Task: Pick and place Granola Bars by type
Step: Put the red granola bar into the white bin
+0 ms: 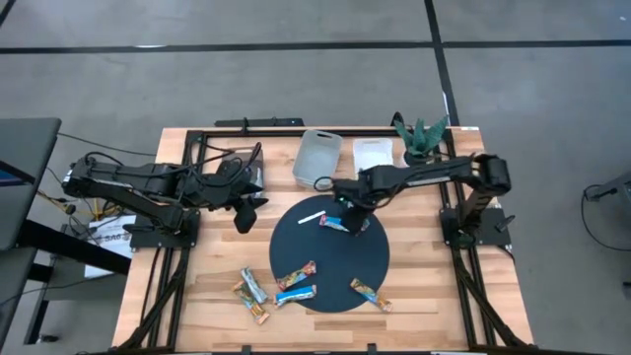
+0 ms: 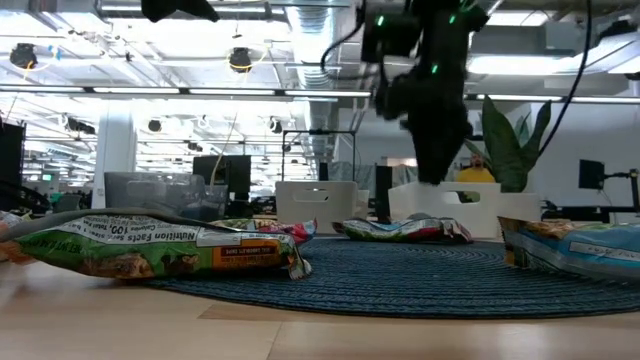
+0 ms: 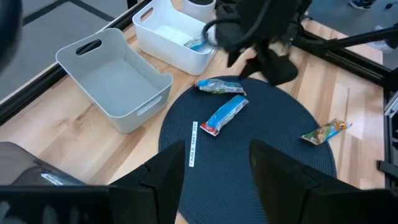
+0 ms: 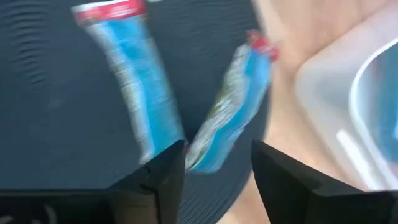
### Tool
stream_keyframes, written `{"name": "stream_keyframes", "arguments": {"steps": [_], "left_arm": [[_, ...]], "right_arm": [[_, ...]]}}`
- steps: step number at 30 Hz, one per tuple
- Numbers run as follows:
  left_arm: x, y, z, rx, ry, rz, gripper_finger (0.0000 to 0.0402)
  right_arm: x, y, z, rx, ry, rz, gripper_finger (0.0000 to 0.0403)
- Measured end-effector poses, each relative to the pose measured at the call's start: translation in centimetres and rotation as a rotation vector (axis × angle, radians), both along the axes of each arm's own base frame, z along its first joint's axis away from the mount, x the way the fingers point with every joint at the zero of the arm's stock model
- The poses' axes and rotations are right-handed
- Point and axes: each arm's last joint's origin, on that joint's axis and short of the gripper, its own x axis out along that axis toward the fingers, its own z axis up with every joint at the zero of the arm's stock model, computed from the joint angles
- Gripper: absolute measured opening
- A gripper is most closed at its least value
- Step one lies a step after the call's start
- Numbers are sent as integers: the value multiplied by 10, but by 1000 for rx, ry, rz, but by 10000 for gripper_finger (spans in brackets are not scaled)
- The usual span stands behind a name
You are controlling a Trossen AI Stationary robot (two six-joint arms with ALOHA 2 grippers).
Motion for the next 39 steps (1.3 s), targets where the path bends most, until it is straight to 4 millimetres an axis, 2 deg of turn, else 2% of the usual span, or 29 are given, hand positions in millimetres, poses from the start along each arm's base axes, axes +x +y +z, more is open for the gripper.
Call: {"name": "stream_keyframes", "arguments": {"steps": [7, 12, 17, 21, 24, 26, 29, 33, 39], "left_arm": [[-1, 0, -2, 22, 35, -38, 171], [-1, 0, -2, 40, 40, -53, 171], [-1, -1, -2, 46, 46, -71, 171], [-1, -1, -2, 49, 46, -73, 171], [-1, -1, -2, 52, 47, -75, 171], [-1, -1, -2, 53, 47, -76, 171], [-1, -1, -2, 53, 47, -75, 171], [-1, -1, -2, 54, 47, -75, 171], [-1, 0, -2, 56, 43, -71, 171]], "right_arm": [[12, -19, -35, -31, 74, -90, 171], [15, -33, -55, 24, 118, -128, 171], [17, -37, -57, 51, 114, -143, 157], [18, -34, -52, 73, 73, -129, 97], [18, -34, -41, 68, 15, -127, 31], [18, -34, -33, 65, -26, -126, 11], [17, -34, -20, 61, -82, -138, 15], [10, -38, 7, 29, -189, -153, 3], [-12, -58, 55, -137, -349, -270, 2]]}}
